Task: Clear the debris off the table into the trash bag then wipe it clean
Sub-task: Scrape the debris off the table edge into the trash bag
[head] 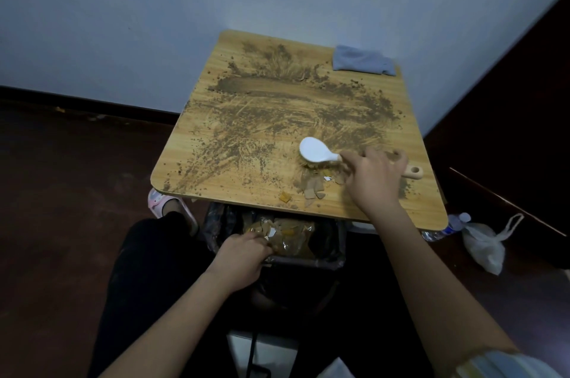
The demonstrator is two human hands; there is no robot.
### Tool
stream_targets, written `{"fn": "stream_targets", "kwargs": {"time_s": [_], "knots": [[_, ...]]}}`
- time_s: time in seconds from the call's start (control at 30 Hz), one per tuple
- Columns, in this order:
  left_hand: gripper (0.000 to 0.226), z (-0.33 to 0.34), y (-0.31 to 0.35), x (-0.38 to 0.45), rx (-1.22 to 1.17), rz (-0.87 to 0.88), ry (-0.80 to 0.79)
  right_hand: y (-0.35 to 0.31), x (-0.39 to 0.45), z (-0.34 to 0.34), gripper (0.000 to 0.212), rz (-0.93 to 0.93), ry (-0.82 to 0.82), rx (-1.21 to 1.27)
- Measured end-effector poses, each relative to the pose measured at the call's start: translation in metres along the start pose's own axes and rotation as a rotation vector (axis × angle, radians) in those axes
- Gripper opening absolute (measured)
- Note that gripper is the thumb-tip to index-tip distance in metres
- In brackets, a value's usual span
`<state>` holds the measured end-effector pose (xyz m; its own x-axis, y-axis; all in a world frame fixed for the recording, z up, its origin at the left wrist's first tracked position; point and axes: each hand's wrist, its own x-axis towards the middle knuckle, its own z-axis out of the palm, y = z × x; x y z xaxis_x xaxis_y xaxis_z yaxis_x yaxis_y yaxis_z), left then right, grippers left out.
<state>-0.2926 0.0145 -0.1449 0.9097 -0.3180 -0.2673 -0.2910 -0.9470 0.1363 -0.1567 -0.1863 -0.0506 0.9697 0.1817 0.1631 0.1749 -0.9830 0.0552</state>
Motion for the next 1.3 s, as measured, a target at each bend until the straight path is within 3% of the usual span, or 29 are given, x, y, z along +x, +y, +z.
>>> {"fn": "stream_targets", "kwargs": {"time_s": [0.23,0.5,0.67,1.0,1.3], "knots": [[0.026,-0.005,0.003,-0.001,-0.001,0.004,0.0,-0.007,0.035,0.001,0.042,0.188,-0.129,-0.058],[0.027,-0.003,0.001,-0.001,-0.003,-0.002,0.005,-0.006,0.016,0.008,0.043,-0.007,-0.086,0.01],[0.03,-0.002,0.001,0.0,-0.013,-0.004,0.014,-0.002,0.012,0.004,0.051,0.069,-0.019,0.074],[0.03,-0.003,-0.002,-0.003,-0.028,-0.019,0.009,-0.026,-0.005,0.0,0.032,-0.104,-0.09,0.006],[0.027,-0.002,-0.004,-0.005,-0.033,-0.016,0.022,-0.015,-0.022,-0.002,0.048,-0.037,-0.001,0.056]]}}
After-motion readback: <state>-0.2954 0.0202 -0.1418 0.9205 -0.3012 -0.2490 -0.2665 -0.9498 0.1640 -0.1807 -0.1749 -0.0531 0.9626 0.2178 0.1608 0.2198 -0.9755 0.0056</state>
